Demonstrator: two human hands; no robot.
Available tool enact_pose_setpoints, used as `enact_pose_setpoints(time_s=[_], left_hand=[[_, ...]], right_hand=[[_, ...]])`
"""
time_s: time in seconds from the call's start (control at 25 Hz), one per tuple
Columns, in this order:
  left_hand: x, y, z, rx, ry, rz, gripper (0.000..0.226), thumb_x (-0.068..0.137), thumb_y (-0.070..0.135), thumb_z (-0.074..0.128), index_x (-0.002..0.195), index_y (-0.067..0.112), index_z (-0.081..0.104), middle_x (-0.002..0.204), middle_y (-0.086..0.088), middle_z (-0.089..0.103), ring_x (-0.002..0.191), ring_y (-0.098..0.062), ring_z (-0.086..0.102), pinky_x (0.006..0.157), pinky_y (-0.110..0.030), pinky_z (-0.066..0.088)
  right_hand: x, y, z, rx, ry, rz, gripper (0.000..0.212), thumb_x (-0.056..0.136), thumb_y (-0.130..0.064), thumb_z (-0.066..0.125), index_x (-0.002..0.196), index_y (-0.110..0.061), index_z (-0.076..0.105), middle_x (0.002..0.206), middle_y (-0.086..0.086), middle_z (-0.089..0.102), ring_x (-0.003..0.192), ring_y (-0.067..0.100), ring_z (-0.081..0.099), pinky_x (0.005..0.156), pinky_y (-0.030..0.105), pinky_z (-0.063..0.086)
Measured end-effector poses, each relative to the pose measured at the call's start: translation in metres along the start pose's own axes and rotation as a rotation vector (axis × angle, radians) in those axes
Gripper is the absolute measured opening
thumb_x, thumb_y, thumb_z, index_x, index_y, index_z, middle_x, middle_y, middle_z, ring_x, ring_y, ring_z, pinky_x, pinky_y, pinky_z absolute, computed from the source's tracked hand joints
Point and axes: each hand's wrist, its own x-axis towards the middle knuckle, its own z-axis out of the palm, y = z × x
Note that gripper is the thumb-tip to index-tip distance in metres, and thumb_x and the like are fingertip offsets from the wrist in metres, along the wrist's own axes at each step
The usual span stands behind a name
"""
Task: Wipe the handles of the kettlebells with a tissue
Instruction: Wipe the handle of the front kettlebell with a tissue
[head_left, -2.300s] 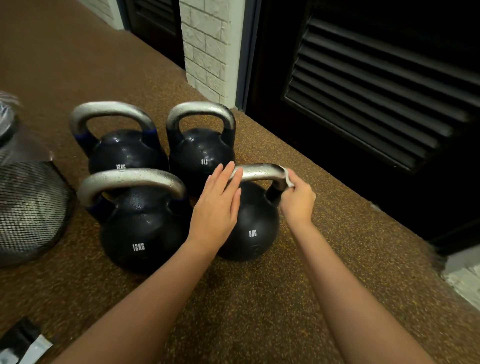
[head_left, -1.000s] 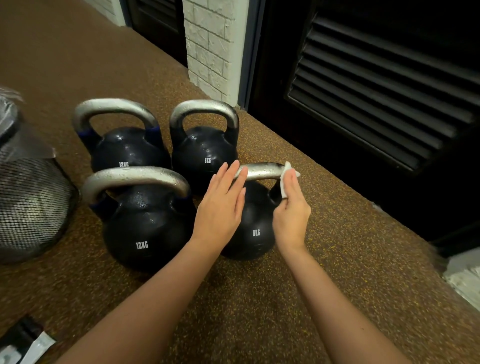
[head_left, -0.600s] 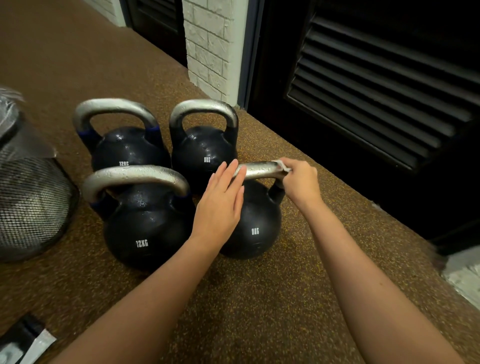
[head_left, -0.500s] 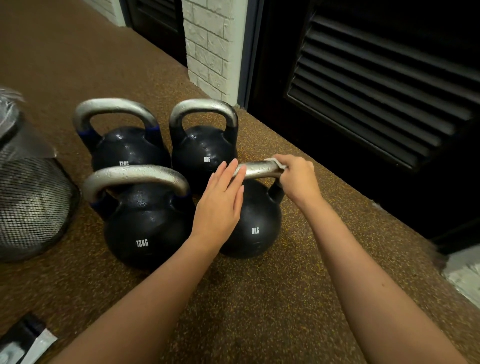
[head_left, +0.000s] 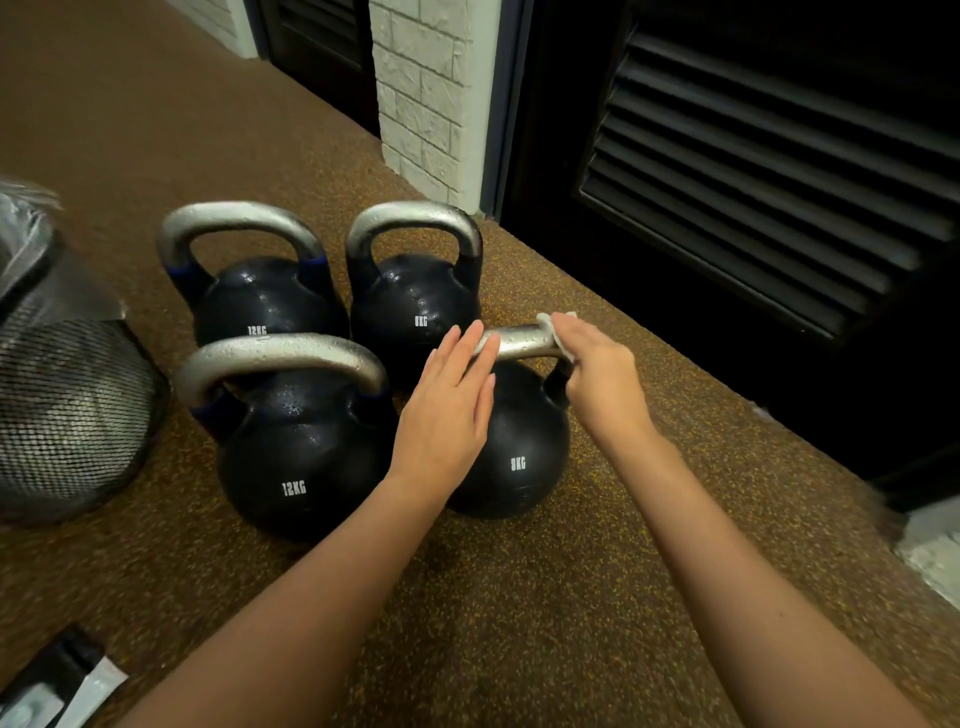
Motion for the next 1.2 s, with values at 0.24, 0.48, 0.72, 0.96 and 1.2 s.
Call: enact_pose_setpoints(time_s=[0.24, 0.48, 0.72, 0.96, 1.2], left_hand=[[0.001, 0.0, 0.001, -0.018, -0.003, -0.009, 0.048, 0.096, 0.029, 0.028, 0.137, 0.011, 0.043, 0.146, -0.007, 0.039, 0.138, -0.024, 0.03, 0.109, -0.043, 0.037], [0.0, 0.001, 0.001, -0.03, -0.002, -0.017, 0.048, 0.095, 0.029, 0.027, 0.138, 0.011, 0.042, 0.147, -0.007, 0.038, 0.139, -0.023, 0.029, 0.109, -0.044, 0.037], [0.0, 0.001, -0.001, -0.059, -0.003, -0.019, 0.049, 0.095, 0.03, 0.027, 0.138, 0.011, 0.042, 0.147, -0.007, 0.038, 0.139, -0.023, 0.028, 0.109, -0.045, 0.036], [0.001, 0.0, 0.001, -0.049, 0.01, -0.01, 0.047, 0.095, 0.027, 0.029, 0.137, 0.01, 0.044, 0.145, -0.009, 0.04, 0.138, -0.025, 0.031, 0.106, -0.046, 0.039], [0.001, 0.001, 0.0, -0.043, -0.002, -0.021, 0.048, 0.095, 0.029, 0.027, 0.138, 0.011, 0.042, 0.146, -0.007, 0.039, 0.139, -0.023, 0.03, 0.108, -0.045, 0.037]], right_hand=[[-0.029, 0.022, 0.003, 0.045, 0.008, -0.062, 0.062, 0.081, 0.021, 0.045, 0.137, -0.007, 0.041, 0.146, 0.006, 0.035, 0.138, 0.022, 0.032, 0.114, 0.019, 0.011], [-0.016, 0.0, 0.013, -0.016, 0.009, -0.075, 0.064, 0.083, 0.017, 0.047, 0.14, -0.009, 0.039, 0.15, 0.007, 0.031, 0.141, 0.026, 0.022, 0.116, 0.033, 0.008], [-0.029, 0.012, 0.01, -0.067, 0.026, -0.045, 0.063, 0.082, 0.015, 0.051, 0.139, -0.01, 0.04, 0.149, 0.002, 0.029, 0.14, 0.026, 0.027, 0.115, 0.03, 0.006], [-0.006, -0.015, 0.007, -0.075, 0.039, -0.084, 0.06, 0.078, 0.018, 0.046, 0.131, -0.008, 0.052, 0.137, 0.011, 0.051, 0.133, 0.028, 0.04, 0.115, 0.038, 0.013], [-0.03, 0.003, 0.013, -0.087, 0.043, -0.087, 0.062, 0.079, 0.019, 0.049, 0.135, -0.005, 0.046, 0.146, 0.011, 0.04, 0.138, 0.031, 0.03, 0.113, 0.035, 0.01]])
